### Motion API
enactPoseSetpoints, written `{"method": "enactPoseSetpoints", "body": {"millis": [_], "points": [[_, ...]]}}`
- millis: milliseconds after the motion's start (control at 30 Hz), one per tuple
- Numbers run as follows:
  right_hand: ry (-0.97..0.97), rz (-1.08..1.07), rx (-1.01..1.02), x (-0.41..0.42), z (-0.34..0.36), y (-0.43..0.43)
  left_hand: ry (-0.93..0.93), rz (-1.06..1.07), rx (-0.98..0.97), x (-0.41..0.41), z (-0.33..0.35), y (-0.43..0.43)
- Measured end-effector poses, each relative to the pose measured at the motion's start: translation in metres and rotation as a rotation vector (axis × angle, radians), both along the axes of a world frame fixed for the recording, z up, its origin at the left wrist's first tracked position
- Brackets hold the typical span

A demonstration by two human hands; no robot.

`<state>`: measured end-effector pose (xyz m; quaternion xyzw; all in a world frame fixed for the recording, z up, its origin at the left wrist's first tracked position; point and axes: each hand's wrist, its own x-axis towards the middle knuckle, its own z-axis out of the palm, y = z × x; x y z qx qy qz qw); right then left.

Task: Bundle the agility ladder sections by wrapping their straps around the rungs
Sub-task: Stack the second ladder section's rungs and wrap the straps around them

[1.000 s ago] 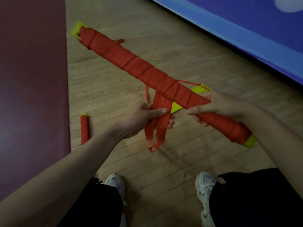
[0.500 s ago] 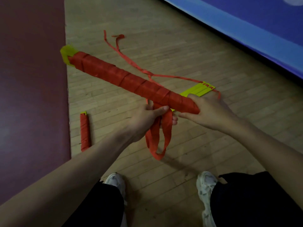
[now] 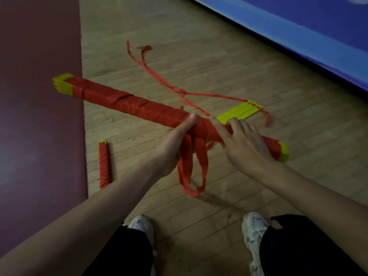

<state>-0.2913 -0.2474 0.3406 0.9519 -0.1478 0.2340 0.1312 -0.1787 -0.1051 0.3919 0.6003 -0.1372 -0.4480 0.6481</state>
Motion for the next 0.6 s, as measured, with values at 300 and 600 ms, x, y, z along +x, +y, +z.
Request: {"method": "enactPoseSetpoints", "body": {"millis": [300,600], "points": [[0.292,0.045,0.891,-0.009,0.064,-0.012,-0.078,0.009,0.017,0.012,-0.002,0.002],[0.568,0.16,1.538,-0.013,0.07,-0.014,-0.094,-0.179,-0.098,0.005,-0.002,0.006]]}}
